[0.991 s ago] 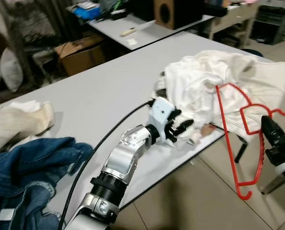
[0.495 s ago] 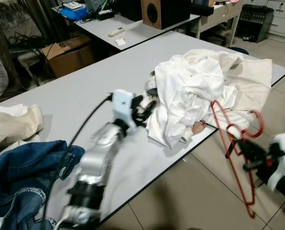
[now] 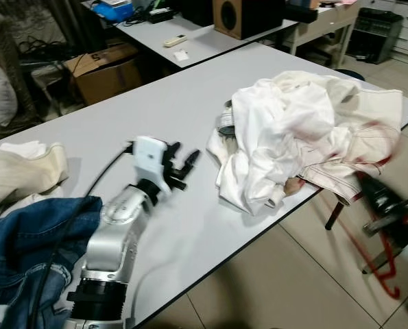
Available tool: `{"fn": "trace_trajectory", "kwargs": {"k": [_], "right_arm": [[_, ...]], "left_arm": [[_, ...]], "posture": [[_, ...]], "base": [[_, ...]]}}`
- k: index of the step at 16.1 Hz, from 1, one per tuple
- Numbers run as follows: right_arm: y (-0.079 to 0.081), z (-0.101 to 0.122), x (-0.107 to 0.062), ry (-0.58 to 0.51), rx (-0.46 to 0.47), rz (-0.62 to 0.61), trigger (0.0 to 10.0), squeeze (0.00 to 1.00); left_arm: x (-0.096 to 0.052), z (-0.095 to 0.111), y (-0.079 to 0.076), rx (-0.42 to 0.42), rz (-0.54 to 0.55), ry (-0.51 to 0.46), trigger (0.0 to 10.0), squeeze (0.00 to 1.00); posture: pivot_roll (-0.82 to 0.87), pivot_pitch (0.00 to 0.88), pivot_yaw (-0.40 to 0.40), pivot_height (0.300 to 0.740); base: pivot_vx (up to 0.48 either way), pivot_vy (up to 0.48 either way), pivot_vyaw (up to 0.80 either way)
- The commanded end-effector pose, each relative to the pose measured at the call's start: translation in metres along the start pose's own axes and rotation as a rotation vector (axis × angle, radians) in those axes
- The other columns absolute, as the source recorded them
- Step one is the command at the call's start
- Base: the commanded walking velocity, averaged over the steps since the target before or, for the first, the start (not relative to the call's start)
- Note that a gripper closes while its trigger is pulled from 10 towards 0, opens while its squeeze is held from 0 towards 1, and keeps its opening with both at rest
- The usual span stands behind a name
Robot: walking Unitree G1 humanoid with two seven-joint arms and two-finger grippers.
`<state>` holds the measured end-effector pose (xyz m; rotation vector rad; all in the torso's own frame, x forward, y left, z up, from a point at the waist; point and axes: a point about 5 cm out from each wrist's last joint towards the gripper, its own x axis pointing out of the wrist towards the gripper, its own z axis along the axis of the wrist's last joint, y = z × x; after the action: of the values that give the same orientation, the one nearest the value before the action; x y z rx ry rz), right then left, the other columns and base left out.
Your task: Hang hanger
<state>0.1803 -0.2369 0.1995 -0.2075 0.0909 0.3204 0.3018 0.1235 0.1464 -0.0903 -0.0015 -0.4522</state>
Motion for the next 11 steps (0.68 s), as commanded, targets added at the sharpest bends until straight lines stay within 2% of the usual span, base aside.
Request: {"fn": "trace_trajectory", "kwargs": {"k": [1, 2, 4, 5, 6, 7, 9, 10, 11], "right_arm": [[0.005, 0.000, -0.001, 0.002, -0.011, 0.055, 10.0, 0.00], [0.019, -0.004, -0.004, 0.031, -0.006, 0.149, 10.0, 0.00], [0.034, -0.005, -0.008, 0.046, 0.044, 0.243, 10.0, 0.00], [0.038, -0.014, -0.010, 0.122, 0.029, 0.232, 10.0, 0.00], [0.032, -0.021, -0.010, 0.158, 0.033, 0.133, 10.0, 0.00], [0.030, -0.020, -0.013, 0.136, 0.008, 0.108, 10.0, 0.00], [0.024, -0.017, -0.019, 0.106, 0.020, 0.025, 10.0, 0.00], [0.008, -0.018, -0.029, 0.112, -0.055, -0.204, 10.0, 0.00], [-0.002, -0.024, -0.035, 0.139, -0.069, -0.370, 10.0, 0.00]], "left_arm": [[-0.003, 0.005, 0.005, 0.006, 0.035, -0.021, 10.0, 0.00], [-0.003, 0.004, 0.002, 0.010, 0.016, -0.017, 10.0, 0.00], [-0.006, 0.002, -0.003, 0.009, -0.020, -0.005, 10.0, 0.00], [-0.010, -0.003, -0.005, 0.025, -0.021, 0.010, 10.0, 0.00], [-0.011, -0.005, -0.004, 0.042, -0.006, 0.021, 10.0, 0.00], [-0.012, -0.005, -0.002, 0.041, 0.008, 0.019, 10.0, 0.00], [-0.014, -0.004, -0.003, 0.042, 0.015, 0.016, 10.0, 0.00], [-0.015, -0.004, -0.005, 0.036, 0.018, 0.014, 10.0, 0.00], [-0.015, -0.005, -0.008, 0.028, 0.020, 0.012, 10.0, 0.00]], "posture": [[-0.25, 0.000, 0.139, 0.740], [-0.25, 0.000, 0.140, 0.740], [-0.25, 0.000, 0.141, 0.740], [-0.25, 0.000, 0.144, 0.740], [-0.25, 0.000, 0.144, 0.740], [-0.25, 0.000, 0.145, 0.740], [-0.25, 0.000, 0.145, 0.740], [-0.27, 0.000, 0.144, 0.740], [-0.27, 0.000, 0.144, 0.740]], "base": [[0.000, 0.000, 0.00], [0.000, 0.000, 0.00], [0.000, 0.000, 0.00], [0.000, 0.000, 0.00], [0.000, 0.000, 0.00], [0.000, 0.000, 0.00], [0.000, 0.000, 0.00], [0.000, -0.360, 0.00], [0.000, -0.360, 0.00]]}}
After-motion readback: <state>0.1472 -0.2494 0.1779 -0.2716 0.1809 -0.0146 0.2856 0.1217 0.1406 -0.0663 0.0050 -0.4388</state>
